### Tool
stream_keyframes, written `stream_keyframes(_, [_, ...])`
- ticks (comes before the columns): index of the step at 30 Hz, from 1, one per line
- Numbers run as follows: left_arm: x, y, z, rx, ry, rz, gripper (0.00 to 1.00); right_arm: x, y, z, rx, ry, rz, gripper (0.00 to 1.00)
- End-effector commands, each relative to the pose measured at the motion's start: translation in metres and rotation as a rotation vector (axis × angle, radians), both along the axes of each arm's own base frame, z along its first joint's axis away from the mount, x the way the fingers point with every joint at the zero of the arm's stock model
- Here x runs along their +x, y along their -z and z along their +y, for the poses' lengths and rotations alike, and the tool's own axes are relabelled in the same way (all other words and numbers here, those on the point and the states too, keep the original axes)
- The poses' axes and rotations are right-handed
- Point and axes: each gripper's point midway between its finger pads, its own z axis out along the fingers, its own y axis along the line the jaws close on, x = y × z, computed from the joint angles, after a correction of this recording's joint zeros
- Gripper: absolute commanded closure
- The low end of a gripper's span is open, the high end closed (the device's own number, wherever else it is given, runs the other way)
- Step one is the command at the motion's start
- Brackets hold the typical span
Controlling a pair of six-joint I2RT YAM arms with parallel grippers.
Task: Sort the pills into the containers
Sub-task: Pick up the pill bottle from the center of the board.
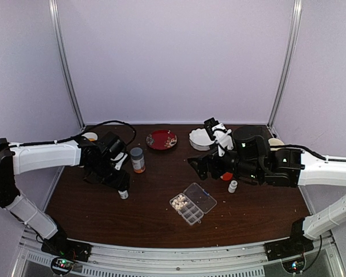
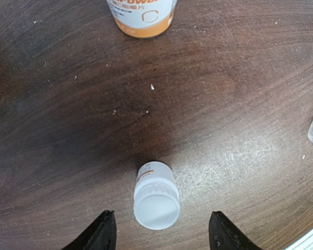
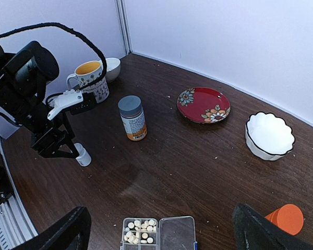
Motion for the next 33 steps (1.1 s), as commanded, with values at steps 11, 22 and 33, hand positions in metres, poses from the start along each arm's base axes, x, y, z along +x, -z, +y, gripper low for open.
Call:
stream_keyframes(11, [0.006,0.017,0.002,0.049,-0.028,-0.001,0.52,0.002,-0.003,-0.006,-0.017,0.017,-0.01,0.03])
stream_keyframes(22, [0.006,0.019,0.0,0.052,-0.029,0.004,0.63,0.003,0.002,-0.009,-0.027,0.026,-0.008,0.03])
stream_keyframes(33, [0.005,0.015,-0.001,0.067,-0.019,-0.002,0.78,0.003,0.003,-0.009,-0.031,0.028,-0.005,0.03])
